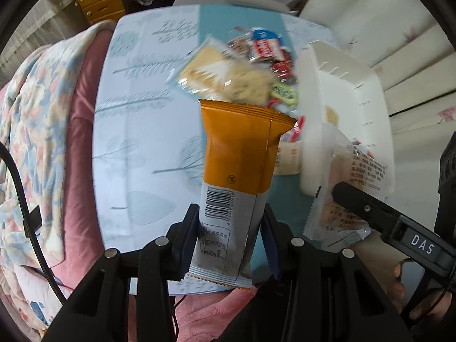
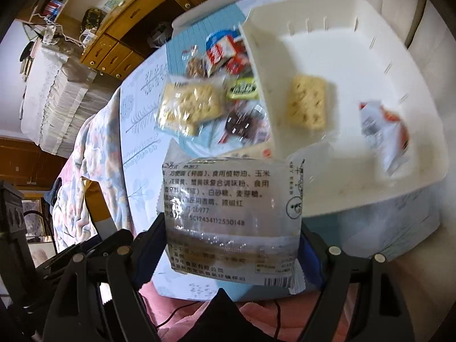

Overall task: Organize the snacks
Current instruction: 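Lower both held snacks into the white tray and open both grippers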

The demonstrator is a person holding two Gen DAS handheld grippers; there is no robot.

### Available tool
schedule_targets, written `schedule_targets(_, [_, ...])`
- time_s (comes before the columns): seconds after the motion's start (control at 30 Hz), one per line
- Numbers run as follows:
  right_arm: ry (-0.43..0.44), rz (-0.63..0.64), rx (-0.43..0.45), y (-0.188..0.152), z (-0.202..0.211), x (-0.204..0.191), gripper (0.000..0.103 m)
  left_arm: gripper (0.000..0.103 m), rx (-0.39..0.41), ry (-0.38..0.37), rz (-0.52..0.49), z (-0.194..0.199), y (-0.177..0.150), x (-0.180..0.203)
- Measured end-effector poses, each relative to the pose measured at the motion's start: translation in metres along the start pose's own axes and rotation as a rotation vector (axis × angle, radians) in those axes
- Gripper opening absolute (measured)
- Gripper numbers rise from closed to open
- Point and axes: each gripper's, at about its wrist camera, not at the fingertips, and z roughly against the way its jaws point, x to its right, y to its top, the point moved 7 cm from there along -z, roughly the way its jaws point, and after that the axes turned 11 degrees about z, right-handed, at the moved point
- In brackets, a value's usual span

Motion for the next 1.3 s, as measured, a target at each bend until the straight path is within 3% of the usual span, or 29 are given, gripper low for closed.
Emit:
schedule_targets(0.53, [-0.07, 0.065, 0.125, 0.036, 0.062, 0.097, 0.083, 0.041, 0.072, -0.103, -0.074, -0.008, -0.011, 0.14])
schedule_targets(0.93, [-0.117, 0.044, 0.203, 0.056, 0.087, 0.153, 0.085, 0.042, 0.084, -0.184, -0.15, -0.028, -0.017, 0.205])
schedule_targets(0.97, [-0.113, 0.038, 0.208, 0.057, 0.087, 0.156, 0.086, 0.043, 0.084, -0.187, -0.15, -0.029, -0.017, 0.207])
schedule_targets(1.03, [-0.109, 0.021, 0.212, 0.058, 0.088, 0.163, 0.087, 0.063, 0.087, -0.198, -0.154, -0.03, -0.017, 0.211])
schedule_targets(1.07, [-0.109, 0.012, 0.212, 0.058, 0.088, 0.166, 0.087, 0.078, 0.096, -0.2, -0.154, -0.03, -0.017, 0.212])
schedule_targets(1.3, [-0.109, -0.017, 0.265, 0.06, 0.096, 0.173, 0.093, 0.08, 0.127, -0.191, -0.136, -0.026, -0.014, 0.208])
